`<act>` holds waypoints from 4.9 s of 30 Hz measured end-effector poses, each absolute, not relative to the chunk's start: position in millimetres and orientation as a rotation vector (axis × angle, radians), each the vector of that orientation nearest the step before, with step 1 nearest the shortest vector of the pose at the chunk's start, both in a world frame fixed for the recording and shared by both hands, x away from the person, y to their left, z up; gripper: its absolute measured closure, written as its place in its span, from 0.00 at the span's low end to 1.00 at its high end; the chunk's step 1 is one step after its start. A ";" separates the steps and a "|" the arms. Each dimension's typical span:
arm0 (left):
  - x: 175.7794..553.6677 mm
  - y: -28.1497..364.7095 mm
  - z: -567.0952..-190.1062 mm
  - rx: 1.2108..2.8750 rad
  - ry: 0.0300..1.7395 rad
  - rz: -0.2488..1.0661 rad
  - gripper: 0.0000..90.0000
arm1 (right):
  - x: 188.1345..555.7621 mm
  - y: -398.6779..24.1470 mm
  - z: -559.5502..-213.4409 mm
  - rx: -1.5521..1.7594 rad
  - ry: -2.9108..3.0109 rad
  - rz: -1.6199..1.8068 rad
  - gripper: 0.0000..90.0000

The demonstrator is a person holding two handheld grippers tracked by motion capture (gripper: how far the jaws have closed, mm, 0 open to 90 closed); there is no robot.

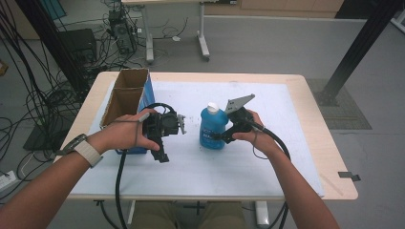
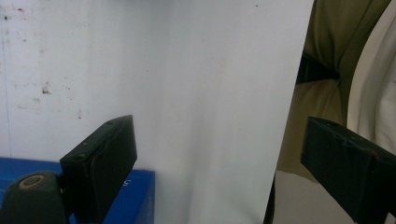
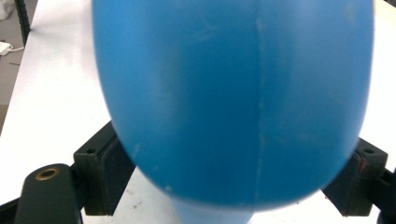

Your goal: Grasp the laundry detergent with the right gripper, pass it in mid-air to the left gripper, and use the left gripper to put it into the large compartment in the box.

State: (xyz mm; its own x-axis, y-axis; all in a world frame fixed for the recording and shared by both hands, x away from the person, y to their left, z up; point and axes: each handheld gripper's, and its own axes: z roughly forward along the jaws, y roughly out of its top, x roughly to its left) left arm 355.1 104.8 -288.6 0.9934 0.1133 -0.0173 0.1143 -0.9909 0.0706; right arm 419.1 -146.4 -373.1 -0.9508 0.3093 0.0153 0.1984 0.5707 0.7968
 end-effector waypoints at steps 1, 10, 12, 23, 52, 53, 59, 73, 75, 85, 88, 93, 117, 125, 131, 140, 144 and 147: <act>355.1 104.7 -288.7 3.065 0.175 -0.020 0.12 | 418.9 -146.4 -373.3 0.434 2.670 1.332 0.18; 355.0 105.2 -288.6 3.064 0.178 -0.020 0.12 | 419.1 -144.9 -375.0 0.427 2.670 1.333 0.19; 355.2 105.3 -288.6 3.064 0.176 -0.018 0.12 | 419.2 -144.8 -375.7 0.426 2.671 1.330 0.20; 355.3 105.8 -288.9 3.064 0.178 -0.020 0.12 | 418.6 -144.1 -377.1 0.421 2.663 1.344 0.26; 355.2 105.3 -289.7 3.068 0.179 -0.022 0.12 | 415.4 -144.4 -386.0 0.442 2.626 1.391 0.32; 355.1 105.1 -289.7 3.067 0.178 -0.023 0.12 | 415.4 -143.9 -387.0 0.443 2.630 1.387 0.31; 355.3 105.3 -289.7 3.068 0.179 -0.022 0.12 | 415.4 -143.3 -387.4 0.448 2.621 1.392 0.31; 355.1 104.8 -289.9 3.068 0.181 -0.023 0.12 | 415.6 -142.8 -388.7 0.450 2.613 1.398 0.32; 355.1 104.7 -290.0 3.069 0.181 -0.022 0.12 | 415.7 -142.5 -388.8 0.448 2.613 1.401 0.33; 355.2 105.1 -289.9 3.068 0.182 -0.022 0.12 | 415.3 -141.8 -390.6 0.446 2.603 1.414 0.35; 355.3 105.3 -289.9 3.069 0.183 -0.022 0.12 | 415.0 -142.3 -391.5 0.447 2.602 1.415 0.36; 355.2 105.2 -289.9 3.067 0.183 -0.021 0.12 | 415.3 -141.6 -390.5 0.440 2.593 1.422 0.37; 355.4 105.7 -290.0 3.065 0.186 -0.021 0.12 | 413.7 -142.0 -391.0 0.439 2.582 1.432 0.38; 355.3 106.0 -289.9 3.066 0.184 -0.021 0.12 | 412.5 -141.5 -396.4 0.446 2.579 1.440 0.39; 355.6 105.6 -290.1 3.067 0.184 -0.021 0.12 | 412.4 -141.1 -397.3 0.447 2.572 1.445 0.39; 355.7 105.6 -290.3 3.068 0.189 -0.023 0.12 | 414.0 -140.0 -398.8 0.445 2.567 1.452 0.41; 355.6 106.0 -290.1 3.067 0.190 -0.023 0.12 | 414.3 -140.0 -399.3 0.443 2.566 1.452 0.43; 355.7 106.5 -290.0 3.067 0.192 -0.022 0.12 | 414.7 -140.0 -399.5 0.444 2.565 1.455 0.43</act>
